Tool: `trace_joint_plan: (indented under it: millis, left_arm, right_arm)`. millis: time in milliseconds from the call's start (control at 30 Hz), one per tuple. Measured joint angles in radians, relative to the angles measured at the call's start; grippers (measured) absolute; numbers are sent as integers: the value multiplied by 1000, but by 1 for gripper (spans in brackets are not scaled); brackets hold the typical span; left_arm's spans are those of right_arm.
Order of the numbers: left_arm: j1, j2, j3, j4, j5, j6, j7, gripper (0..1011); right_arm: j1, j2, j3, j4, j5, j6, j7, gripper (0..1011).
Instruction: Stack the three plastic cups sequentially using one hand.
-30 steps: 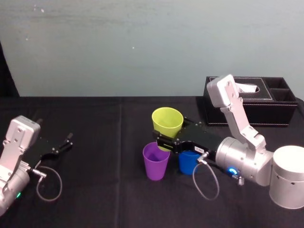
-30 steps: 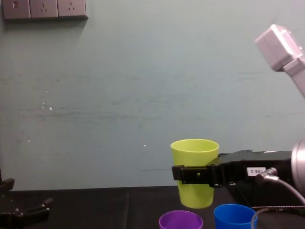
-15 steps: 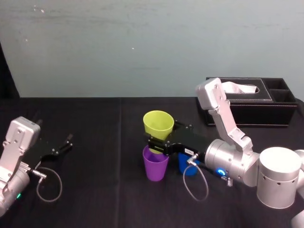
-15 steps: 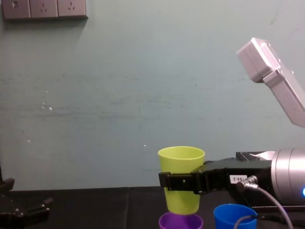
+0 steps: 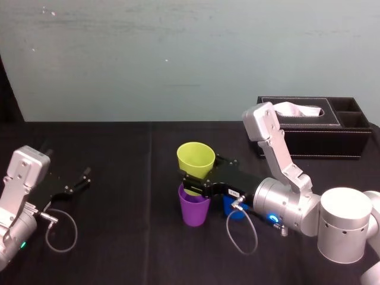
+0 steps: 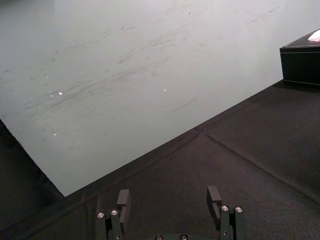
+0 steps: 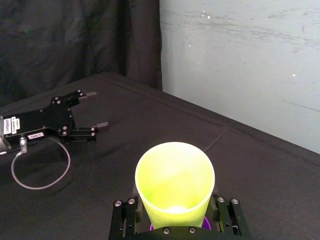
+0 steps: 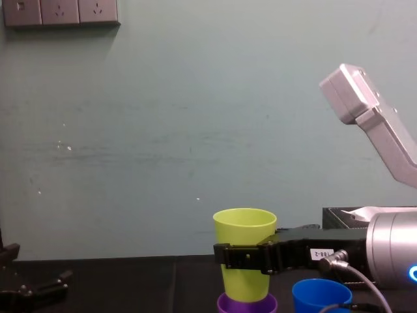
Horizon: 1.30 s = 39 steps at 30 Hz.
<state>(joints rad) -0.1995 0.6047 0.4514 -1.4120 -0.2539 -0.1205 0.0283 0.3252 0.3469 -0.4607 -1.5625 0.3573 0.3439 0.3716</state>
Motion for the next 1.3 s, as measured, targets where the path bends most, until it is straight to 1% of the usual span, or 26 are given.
trace_joint_plan:
  millis: [200,733,1300]
  left_arm:
    - [0,0,0,0,0,0,0,1000]
    - [0,0,0,0,0,0,0,1000]
    - [0,0,0,0,0,0,0,1000]
  right_arm:
    - [7,-3,-8,13,5,-6,0,726]
    - [16,-10,-12,49,13,-21,-1,726]
    - [22,-16,-22,79,9,-29,-2,726]
